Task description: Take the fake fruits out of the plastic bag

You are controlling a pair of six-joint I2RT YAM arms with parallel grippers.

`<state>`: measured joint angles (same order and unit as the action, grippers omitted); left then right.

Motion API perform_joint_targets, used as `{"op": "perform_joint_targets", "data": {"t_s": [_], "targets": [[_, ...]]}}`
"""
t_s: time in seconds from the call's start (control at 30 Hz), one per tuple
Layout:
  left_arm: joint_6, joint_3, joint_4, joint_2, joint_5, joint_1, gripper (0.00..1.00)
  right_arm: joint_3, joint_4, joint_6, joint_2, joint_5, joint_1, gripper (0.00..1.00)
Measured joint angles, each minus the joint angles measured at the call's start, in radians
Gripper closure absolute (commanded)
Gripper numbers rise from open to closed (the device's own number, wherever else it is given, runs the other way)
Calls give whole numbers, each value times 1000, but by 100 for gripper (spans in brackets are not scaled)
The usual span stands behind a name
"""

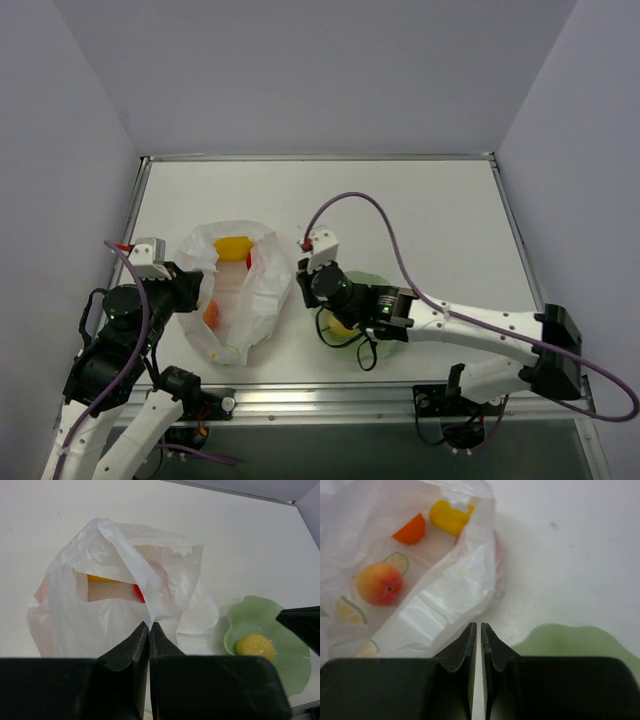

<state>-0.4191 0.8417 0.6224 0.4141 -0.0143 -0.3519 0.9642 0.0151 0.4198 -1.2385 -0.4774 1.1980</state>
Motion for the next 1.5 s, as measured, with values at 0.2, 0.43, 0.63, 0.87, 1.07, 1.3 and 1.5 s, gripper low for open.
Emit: {"op": "perform_joint_targets", "data": {"t_s": [0.2, 0.43, 0.63, 0.87, 1.07, 1.3, 1.5], "targets": [[-2, -3, 10, -22, -10, 0, 98, 165, 226, -71, -325, 122, 50, 94], [-5, -5, 17, -57, -12, 24, 98, 385, 325, -130, -704, 153, 39, 94], [-5, -9, 16, -68, -3, 53, 98, 516, 289, -174, -886, 149, -32, 85], [-5, -18, 16, -70, 33, 77, 98, 589, 238, -230, -912, 53, -80, 60], [-5, -18, 15, -70, 45, 77, 97, 588, 207, -241, -911, 8, -72, 32], [-9, -18, 15, -68, 60, 77, 98, 596, 158, -285, -911, -74, -72, 24], [-15, -18, 16, -49, 69, 76, 97, 645, 135, -303, -915, -98, -111, 24]]}}
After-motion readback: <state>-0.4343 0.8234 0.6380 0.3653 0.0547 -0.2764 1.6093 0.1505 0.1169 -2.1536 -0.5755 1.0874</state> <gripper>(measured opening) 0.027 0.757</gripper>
